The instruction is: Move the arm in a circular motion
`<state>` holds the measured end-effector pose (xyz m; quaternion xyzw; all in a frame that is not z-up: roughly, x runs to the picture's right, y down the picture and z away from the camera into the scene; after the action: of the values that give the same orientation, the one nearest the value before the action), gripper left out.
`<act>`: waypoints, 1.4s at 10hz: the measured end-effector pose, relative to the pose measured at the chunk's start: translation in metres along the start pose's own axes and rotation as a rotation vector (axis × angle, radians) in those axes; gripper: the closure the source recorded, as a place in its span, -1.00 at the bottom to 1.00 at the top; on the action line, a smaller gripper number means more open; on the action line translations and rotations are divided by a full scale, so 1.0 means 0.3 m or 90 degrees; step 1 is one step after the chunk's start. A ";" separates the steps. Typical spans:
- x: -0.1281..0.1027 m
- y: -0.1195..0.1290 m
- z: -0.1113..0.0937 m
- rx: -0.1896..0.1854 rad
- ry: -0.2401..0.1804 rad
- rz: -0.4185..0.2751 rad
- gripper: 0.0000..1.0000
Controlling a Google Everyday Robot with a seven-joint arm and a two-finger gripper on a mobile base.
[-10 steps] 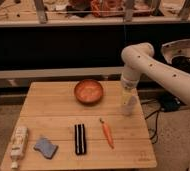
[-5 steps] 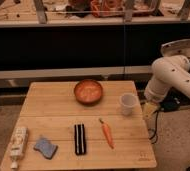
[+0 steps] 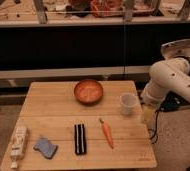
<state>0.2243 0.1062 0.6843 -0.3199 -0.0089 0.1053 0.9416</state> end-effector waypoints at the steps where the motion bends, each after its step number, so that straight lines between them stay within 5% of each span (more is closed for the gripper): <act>1: -0.064 0.015 -0.001 0.002 -0.004 -0.013 -0.60; 6: -0.491 0.093 0.001 0.010 -0.026 -0.122 -0.60; 10: -0.842 0.067 0.004 0.028 -0.060 -0.216 -0.60; 14: -0.999 -0.019 0.016 0.045 -0.058 -0.227 -0.60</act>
<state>-0.0680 0.0436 0.7069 -0.2747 -0.1045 -0.0489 0.9546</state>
